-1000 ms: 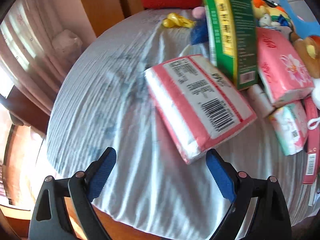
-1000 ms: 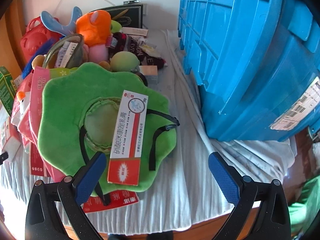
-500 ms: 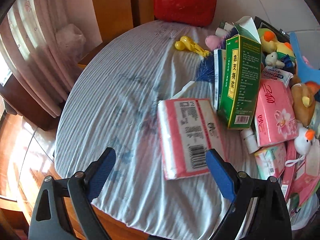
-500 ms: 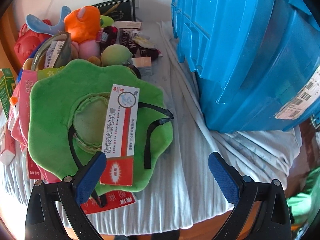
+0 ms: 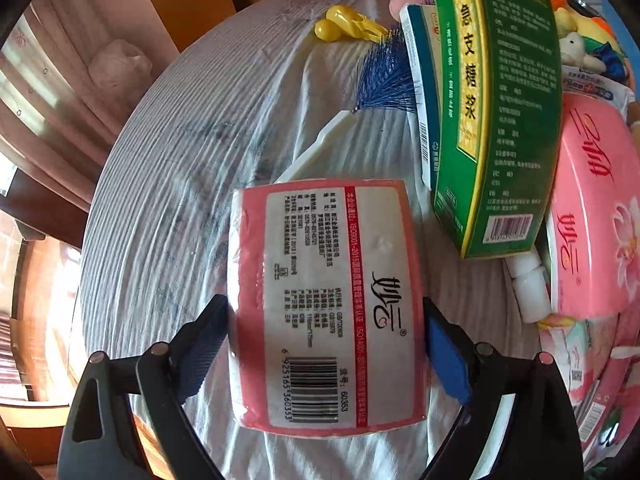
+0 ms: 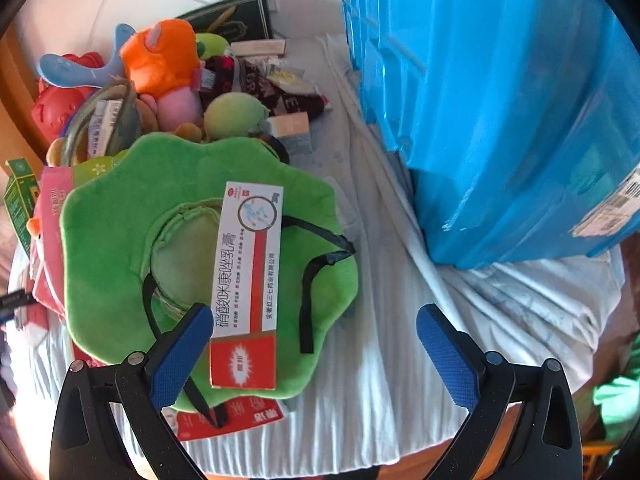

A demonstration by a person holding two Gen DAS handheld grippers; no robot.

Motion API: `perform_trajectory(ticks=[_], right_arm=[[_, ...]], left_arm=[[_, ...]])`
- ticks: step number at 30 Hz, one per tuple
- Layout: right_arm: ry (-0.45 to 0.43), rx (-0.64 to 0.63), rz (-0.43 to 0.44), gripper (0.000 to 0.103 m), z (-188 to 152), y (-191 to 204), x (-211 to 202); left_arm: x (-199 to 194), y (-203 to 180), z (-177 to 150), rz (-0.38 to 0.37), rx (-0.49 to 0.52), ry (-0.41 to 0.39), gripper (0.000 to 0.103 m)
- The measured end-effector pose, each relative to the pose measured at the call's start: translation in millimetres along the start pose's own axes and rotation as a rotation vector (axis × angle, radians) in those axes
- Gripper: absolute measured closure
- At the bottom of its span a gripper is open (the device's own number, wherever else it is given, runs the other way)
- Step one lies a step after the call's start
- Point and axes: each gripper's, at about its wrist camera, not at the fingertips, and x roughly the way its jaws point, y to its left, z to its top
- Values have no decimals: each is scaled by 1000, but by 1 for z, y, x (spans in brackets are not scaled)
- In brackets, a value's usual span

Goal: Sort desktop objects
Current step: 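Grasp another pink-white pad pack with left tool while right grasps a white ointment box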

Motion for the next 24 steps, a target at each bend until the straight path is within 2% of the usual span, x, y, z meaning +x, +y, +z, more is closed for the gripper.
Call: perform_trajectory(ticks=[3,5,6,7,14,15,16,18,24], right_arm=[[15,26,48,0,0,0,6],[11,22,59,13,1,5,8],[13,18,64,23,1,7,9],[19,15,69,27,2,10,11],[84,9,105,27,2,25,35],[93,3,102,30,1,26,39],[98,-5,98,46,0,28,41],[91,-15,94,61,-2,30,39],[24,-58,74,63,-9,38,12]], left_arm=[[-5,3,-13,3,27,-24,13],[-6,6,-20,6,36,-44,13],[-6,8,-21,4,36,-50,13],[-7,10,-22,-2,34,-53,13],[-5,16,-22,-14,39,-59,13],[-6,17,-23,-15,41,-62,14],[-7,18,-24,-18,40,-65,14],[-13,21,-26,-32,31,-81,15],[-50,30,-39,-28,47,-201,15]])
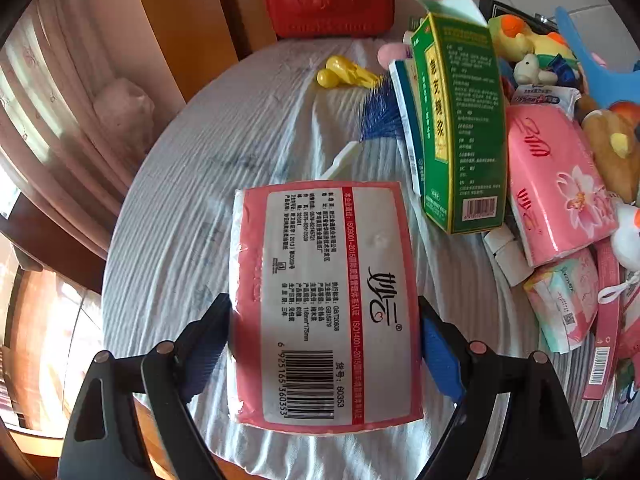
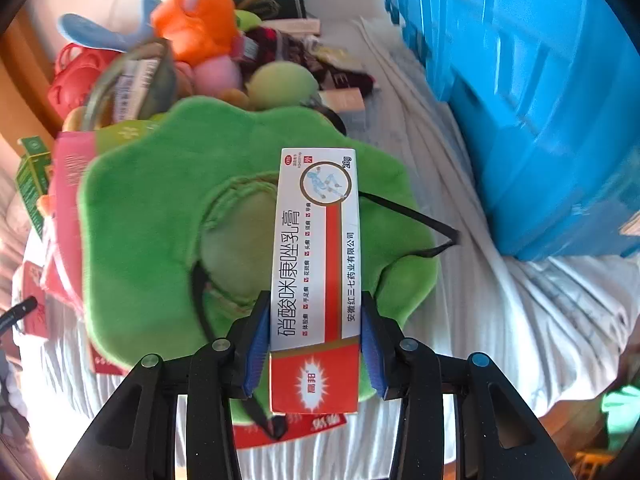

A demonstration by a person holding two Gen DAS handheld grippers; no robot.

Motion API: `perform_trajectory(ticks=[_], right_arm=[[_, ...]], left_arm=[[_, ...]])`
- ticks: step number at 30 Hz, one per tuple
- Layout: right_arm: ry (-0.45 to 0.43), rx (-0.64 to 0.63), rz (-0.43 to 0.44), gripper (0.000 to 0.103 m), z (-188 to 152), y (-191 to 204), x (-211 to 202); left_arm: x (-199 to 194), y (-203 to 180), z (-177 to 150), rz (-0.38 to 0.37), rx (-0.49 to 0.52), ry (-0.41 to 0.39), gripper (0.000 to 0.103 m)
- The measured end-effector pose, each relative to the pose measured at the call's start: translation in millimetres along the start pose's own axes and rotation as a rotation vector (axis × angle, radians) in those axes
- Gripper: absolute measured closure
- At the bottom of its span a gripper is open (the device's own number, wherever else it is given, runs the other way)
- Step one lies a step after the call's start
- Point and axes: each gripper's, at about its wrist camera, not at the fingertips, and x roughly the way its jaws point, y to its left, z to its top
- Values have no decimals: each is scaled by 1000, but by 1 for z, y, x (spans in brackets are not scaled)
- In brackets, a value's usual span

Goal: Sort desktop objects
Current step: 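Carry the pad pack and ointment box into the blue crate and release both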

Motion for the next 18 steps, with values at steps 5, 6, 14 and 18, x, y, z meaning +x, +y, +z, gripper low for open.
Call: perform_trajectory(ticks=[5,6,14,18], right_arm=[[-82,-35,-12,63,-3,9,-32],[-102,-41,-7,63,-3,12,-42],[-290,-88,11,63,-6,29,-119],[-391,-99,16,63,-8,38,-157]], left_arm=[[-45,4,0,-20,-11,-107,15],[-58,3,-2,-24,-15,-132,15],[-141,6,-2,-51,-9,-333,15],[-180,2,-4,-95,6,-419,15]])
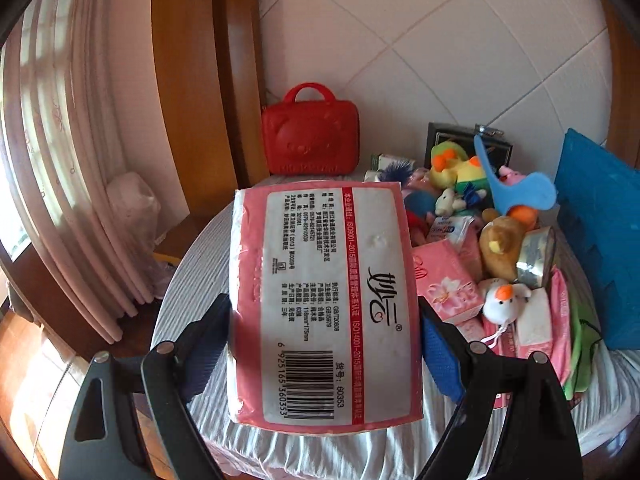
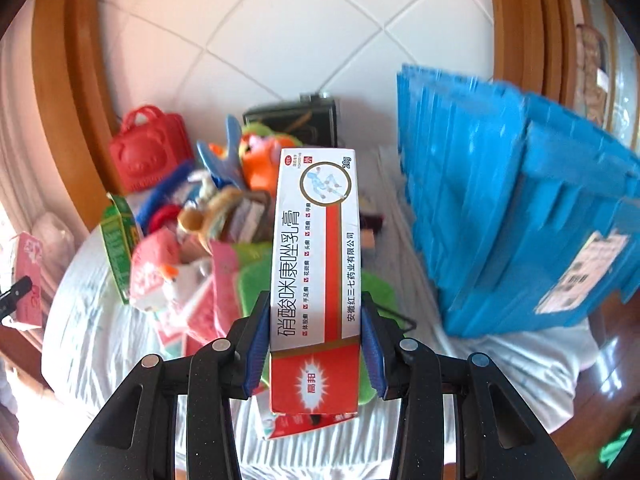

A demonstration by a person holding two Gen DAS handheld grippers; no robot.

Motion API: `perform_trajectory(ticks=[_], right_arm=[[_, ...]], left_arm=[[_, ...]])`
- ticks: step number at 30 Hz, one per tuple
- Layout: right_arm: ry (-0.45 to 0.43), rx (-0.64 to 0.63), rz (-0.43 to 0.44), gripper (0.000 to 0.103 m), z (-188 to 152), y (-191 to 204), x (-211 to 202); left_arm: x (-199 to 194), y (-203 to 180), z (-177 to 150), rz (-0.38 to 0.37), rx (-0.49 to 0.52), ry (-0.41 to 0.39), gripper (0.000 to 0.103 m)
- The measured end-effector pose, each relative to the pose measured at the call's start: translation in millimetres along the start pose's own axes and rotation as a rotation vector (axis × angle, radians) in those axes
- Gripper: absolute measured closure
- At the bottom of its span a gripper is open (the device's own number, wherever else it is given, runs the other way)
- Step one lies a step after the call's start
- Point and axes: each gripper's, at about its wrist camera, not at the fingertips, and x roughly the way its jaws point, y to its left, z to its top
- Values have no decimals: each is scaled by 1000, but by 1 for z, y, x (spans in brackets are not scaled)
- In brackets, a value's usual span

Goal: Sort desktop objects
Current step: 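Carry the pad pack and ointment box into the blue crate and release both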

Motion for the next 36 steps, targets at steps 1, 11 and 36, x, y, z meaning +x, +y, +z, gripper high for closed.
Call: perform_trajectory(ticks=[1,11,36], right_arm=[[-24,-1,-3,63,2,2,-11],[-179,11,-63,63,10,-17,-99],[-317,-20,-200,63,167,-324,-116]], left_arm=[[-5,-3,3,-12,3,-15,15],[-47,-60,27,-167,66,-127,15],[-117,-490,149,-452,152,-266,15]])
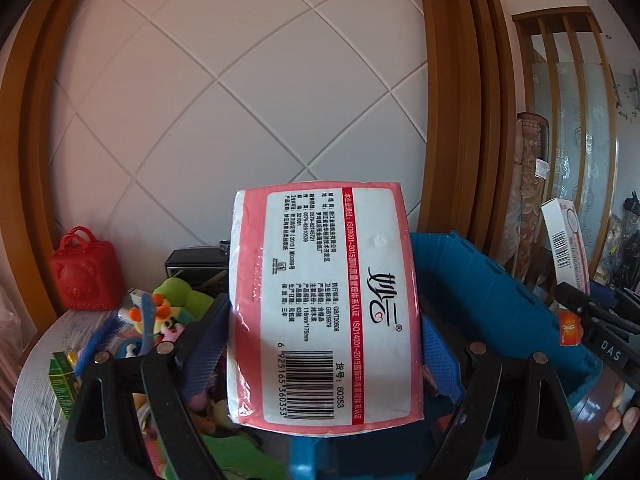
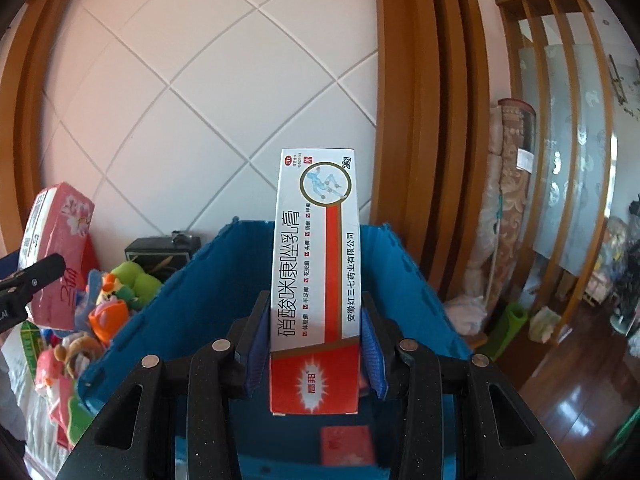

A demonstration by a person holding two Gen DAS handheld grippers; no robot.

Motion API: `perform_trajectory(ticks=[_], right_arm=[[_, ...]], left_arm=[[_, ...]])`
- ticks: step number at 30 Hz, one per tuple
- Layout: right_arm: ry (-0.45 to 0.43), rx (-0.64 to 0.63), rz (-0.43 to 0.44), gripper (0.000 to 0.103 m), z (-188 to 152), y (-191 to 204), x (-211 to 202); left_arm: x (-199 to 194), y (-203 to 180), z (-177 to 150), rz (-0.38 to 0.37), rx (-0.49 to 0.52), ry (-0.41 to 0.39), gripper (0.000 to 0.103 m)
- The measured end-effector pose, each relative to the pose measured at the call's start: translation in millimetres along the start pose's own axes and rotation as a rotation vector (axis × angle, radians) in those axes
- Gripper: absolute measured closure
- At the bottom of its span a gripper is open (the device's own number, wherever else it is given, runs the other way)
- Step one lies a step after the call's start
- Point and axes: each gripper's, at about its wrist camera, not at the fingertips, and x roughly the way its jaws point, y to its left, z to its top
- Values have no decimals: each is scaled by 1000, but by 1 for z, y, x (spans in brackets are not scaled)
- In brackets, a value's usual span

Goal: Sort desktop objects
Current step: 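Carry the pad pack and ointment box into the blue crate and release both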

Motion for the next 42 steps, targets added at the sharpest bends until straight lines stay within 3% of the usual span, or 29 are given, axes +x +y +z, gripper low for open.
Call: perform_trajectory(ticks=[6,12,19,27,29,30,31,34,42], right_arm=[[67,5,3,63,21,-48,70],[167,4,-1,63,26,-69,142],[240,-45,4,63,16,-65,186],[353,-69,9,61,-1,-55,225],[362,-53,15,44,-2,-57,227],[360,-47,12,28,-2,-59,228],[356,-45,2,23,-2,-59,227],[352,-32,8,18,-3,-62,227],[346,-40,-8,12,-6,-64,229]], left_arm=[[79,-62,23,-5,31,62,14],[150,-91,19,6,32,149,14],[203,-108,-2,1,57,294,14],[236,-112,-11,-22,86,476,13],[238,-108,-11,-31,65,489,13],[236,-106,-9,-28,59,474,13],[232,-106,-7,-16,60,445,13],[224,-109,-3,9,84,394,13],[227,-110,-6,11,109,410,13]])
